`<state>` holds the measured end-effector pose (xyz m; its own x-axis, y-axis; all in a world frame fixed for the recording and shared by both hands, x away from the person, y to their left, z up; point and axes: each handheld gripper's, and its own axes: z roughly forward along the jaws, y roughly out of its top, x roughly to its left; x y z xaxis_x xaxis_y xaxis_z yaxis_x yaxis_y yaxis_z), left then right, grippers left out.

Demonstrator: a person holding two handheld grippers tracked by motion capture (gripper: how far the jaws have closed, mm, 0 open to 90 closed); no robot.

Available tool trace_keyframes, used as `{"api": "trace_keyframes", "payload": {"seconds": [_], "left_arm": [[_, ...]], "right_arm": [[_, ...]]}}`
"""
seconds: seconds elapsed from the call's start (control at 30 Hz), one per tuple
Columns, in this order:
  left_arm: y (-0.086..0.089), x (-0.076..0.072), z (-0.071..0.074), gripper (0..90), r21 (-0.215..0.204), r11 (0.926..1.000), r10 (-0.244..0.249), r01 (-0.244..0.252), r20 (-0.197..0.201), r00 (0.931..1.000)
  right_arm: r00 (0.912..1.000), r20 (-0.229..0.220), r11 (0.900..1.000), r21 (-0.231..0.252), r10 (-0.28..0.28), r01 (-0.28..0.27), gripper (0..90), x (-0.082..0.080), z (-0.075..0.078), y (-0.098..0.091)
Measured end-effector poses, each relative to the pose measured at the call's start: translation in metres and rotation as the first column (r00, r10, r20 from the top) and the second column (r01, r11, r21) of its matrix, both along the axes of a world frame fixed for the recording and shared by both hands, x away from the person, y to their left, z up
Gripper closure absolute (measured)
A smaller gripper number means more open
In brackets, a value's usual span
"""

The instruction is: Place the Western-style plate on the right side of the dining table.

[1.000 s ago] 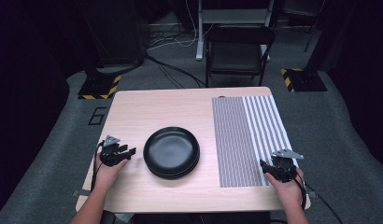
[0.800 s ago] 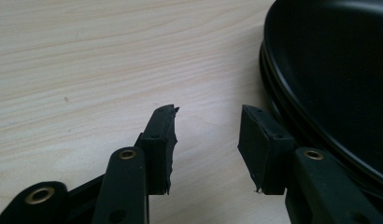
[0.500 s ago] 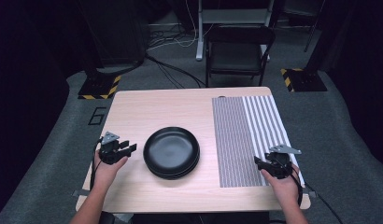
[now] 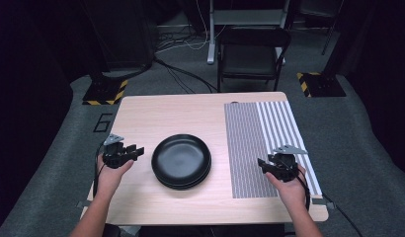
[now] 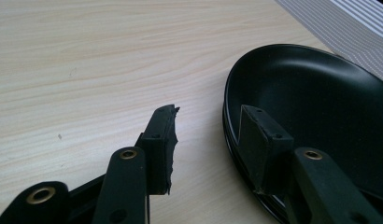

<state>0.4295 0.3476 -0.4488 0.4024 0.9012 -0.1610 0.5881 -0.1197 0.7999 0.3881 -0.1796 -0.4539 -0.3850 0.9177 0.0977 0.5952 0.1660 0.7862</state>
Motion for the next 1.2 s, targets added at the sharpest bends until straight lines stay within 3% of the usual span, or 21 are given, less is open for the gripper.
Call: {"api": "trace_keyframes", "payload": {"seconds": [0.2,0.4,0.43,0.63,0.83,1.2], "left_arm": [[-0.005,0.001,0.005,56.5,0.008,1.0,-0.001,0.001,0.002,1.0],[-0.011,0.003,0.006,58.2,-0.009,0.9998,-0.016,0.015,-0.036,0.9992],[-0.012,0.005,0.005,58.8,-0.032,0.9993,-0.023,0.021,-0.046,0.9987],[-0.017,0.008,0.003,60.8,-0.035,0.9993,-0.015,0.013,-0.059,0.9982],[-0.019,0.009,-0.003,60.8,-0.081,0.9966,0.008,-0.014,-0.073,0.9973],[-0.018,0.008,-0.017,70.1,-0.111,0.9938,-0.001,-0.013,-0.128,0.9917]], "right_arm": [[0.9994,0.011,0.9994,0.01,0.034,-0.034,53.0,0.004,0.003,0.013],[0.9978,0.017,0.9978,0.016,0.063,-0.064,54.0,0.008,0.005,0.024],[0.9975,0.016,0.9974,0.023,0.069,-0.069,54.3,0.008,0.005,0.028],[0.9957,0.013,0.9956,0.02,0.091,-0.091,53.7,0.013,0.005,0.037],[0.9933,0.001,0.9926,0.037,0.115,-0.115,53.1,0.017,0.002,0.049],[0.9912,-0.013,0.9888,0.071,0.132,-0.131,57.6,0.024,-0.007,0.076]]}}
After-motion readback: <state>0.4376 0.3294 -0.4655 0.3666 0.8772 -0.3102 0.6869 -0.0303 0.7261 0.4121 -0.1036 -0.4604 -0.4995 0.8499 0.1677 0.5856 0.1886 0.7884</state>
